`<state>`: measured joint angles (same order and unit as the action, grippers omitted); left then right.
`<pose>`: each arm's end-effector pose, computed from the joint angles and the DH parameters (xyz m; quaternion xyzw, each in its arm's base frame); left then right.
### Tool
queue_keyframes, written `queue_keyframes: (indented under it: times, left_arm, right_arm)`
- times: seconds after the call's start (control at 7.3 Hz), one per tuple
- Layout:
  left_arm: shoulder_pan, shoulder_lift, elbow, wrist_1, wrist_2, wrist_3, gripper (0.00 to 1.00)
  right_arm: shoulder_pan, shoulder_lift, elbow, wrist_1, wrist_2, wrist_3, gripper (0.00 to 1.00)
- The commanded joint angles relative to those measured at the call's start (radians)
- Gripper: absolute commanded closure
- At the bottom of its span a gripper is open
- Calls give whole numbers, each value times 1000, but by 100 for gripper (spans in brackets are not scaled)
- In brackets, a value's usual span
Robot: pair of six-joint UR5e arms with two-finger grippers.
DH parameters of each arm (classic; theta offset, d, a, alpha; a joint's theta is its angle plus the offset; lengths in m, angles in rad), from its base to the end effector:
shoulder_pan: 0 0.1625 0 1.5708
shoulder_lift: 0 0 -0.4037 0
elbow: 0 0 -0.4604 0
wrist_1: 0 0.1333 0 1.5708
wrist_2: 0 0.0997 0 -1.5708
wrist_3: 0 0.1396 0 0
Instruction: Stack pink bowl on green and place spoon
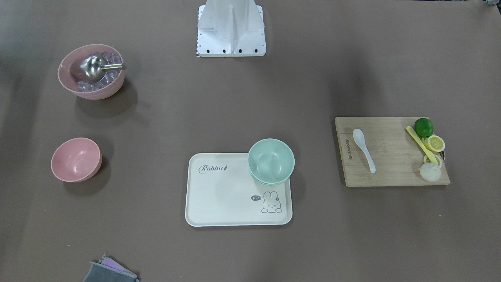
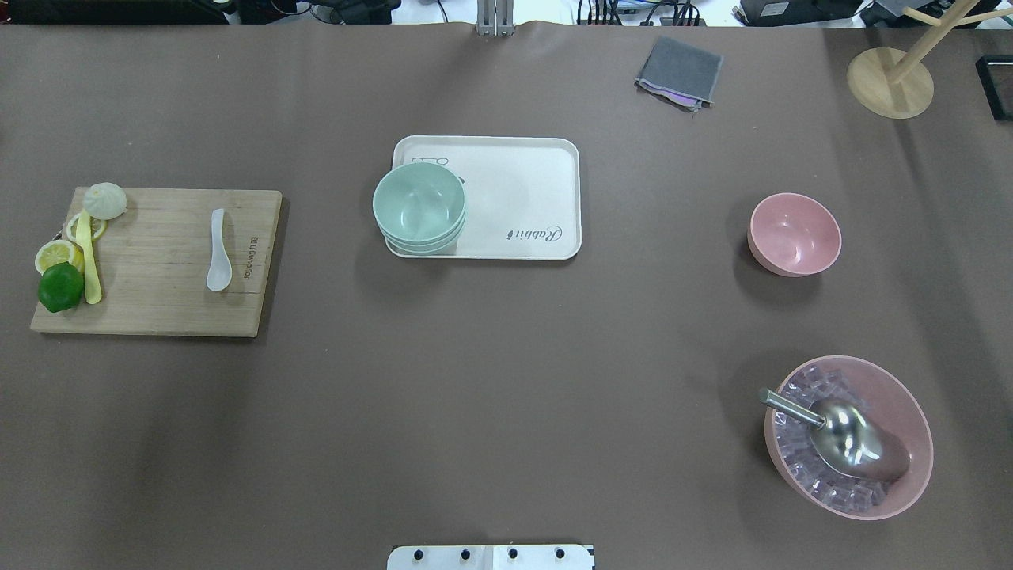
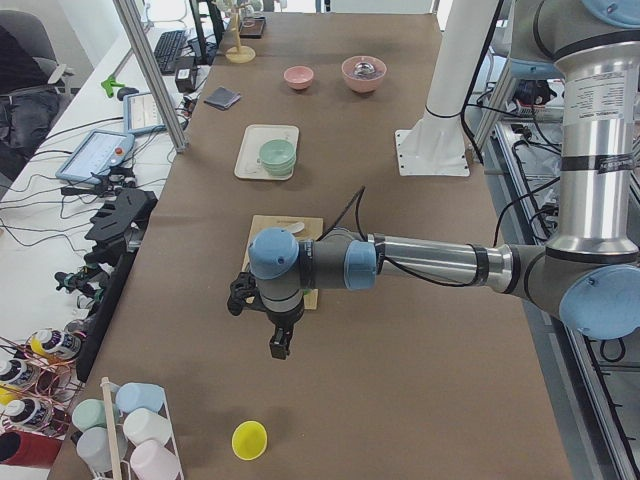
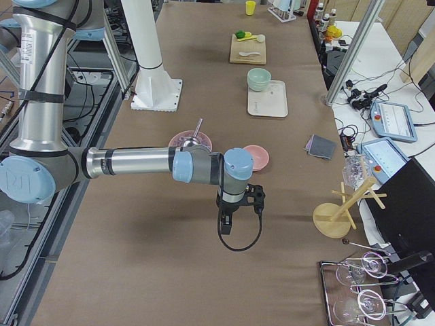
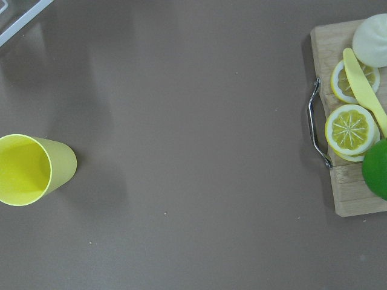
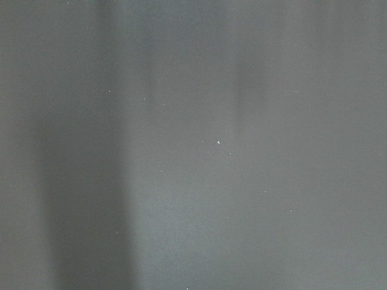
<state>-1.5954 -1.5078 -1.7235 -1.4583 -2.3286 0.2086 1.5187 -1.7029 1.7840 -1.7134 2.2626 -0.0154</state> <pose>-0.0504 -0.5294 0.6278 0.0325 0.3686 0.0812 0.9255 0.0182 -0.5002 0.6388 -0.0351 -0.3383 -0.0213 0.9401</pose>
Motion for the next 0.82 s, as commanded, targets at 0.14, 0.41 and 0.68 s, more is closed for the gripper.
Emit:
queue_keyframes:
  times: [0.14,0.41,0.68]
  left_arm:
    - [0,-8,-5,0,2,0,2]
    - [0,-8,-25,0,2,0,2]
    - [-2,-20,-77,-7,6,-6,2]
  right_arm:
    - [0,0,0,0,-6,2,0]
    - [-2,9,6,2,-2,2,0]
    - [-2,9,31,199,-2,-5,0]
